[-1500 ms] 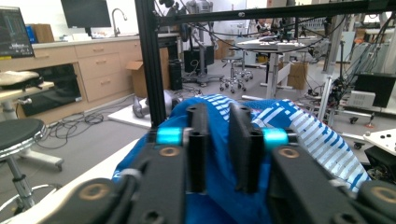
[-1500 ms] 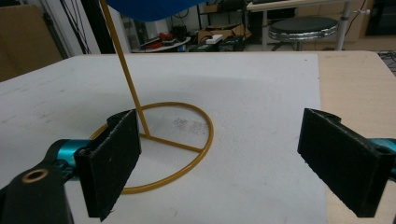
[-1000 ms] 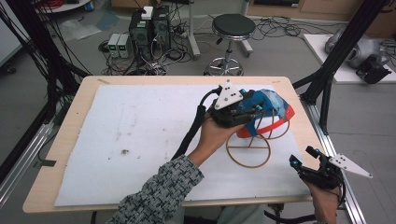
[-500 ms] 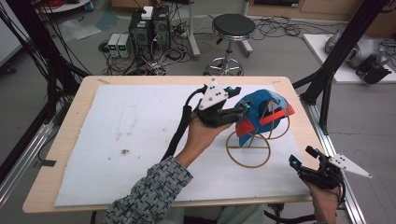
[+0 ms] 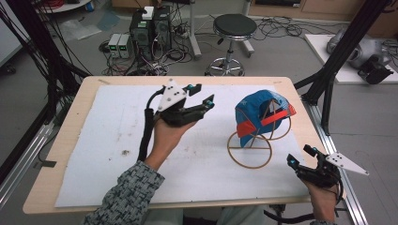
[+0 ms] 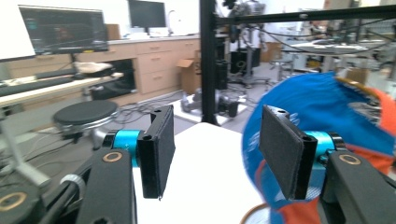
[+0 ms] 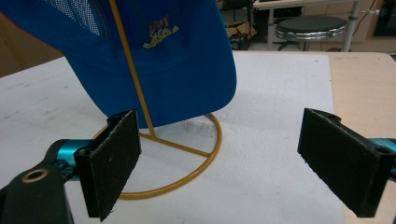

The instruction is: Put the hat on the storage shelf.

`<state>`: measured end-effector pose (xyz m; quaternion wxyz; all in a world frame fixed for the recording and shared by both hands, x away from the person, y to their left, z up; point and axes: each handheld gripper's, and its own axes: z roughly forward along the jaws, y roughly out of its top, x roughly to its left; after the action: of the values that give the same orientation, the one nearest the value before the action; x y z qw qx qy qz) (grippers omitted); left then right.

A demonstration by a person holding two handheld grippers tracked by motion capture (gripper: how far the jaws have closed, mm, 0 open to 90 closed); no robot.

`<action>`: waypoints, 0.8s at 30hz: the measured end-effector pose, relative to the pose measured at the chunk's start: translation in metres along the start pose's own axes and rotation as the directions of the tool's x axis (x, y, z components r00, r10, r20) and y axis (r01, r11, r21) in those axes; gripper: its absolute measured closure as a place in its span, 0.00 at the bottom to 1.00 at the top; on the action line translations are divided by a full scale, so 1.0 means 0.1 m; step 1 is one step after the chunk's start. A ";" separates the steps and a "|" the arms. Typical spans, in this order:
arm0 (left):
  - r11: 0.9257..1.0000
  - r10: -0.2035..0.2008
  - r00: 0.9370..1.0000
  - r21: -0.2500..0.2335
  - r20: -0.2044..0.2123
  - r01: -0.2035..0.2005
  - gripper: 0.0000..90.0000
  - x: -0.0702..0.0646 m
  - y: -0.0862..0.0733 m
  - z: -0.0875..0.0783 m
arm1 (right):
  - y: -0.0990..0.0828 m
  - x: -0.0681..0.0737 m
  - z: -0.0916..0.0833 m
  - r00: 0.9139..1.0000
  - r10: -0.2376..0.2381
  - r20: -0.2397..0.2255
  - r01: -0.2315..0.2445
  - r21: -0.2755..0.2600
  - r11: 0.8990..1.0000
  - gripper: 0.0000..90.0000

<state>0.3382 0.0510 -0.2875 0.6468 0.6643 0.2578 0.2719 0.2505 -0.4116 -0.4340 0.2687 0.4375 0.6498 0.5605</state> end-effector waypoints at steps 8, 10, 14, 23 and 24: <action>0.999 -0.001 0.996 0.034 -0.090 0.004 0.47 0.31 -0.13 -0.40 | 0.02 0.03 0.11 1.000 -0.007 -0.018 0.007 0.009 1.000 0.14; 0.999 -0.003 0.994 0.043 -0.111 0.007 0.45 0.38 -0.16 -0.49 | 0.03 0.03 0.13 1.000 -0.008 -0.023 0.008 0.006 1.000 0.14; 0.999 -0.013 0.989 0.050 -0.150 0.020 0.43 0.50 -0.23 -0.69 | 0.03 0.03 0.15 1.000 -0.008 -0.024 0.009 0.009 1.000 0.14; 0.997 -0.047 0.969 0.048 -0.244 0.061 0.39 0.73 -0.44 -1.13 | 0.05 0.03 0.18 1.000 -0.006 -0.023 0.006 0.007 1.000 0.14; 0.997 -0.043 0.966 0.046 -0.255 0.057 0.38 0.75 -0.47 -1.17 | 0.05 0.03 0.18 1.000 -0.005 -0.025 0.006 0.007 1.000 0.14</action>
<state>0.3114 0.1884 -0.3302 0.5972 0.6343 0.3623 0.3313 0.2655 -0.3996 -0.4331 0.2605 0.4298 0.6564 0.5627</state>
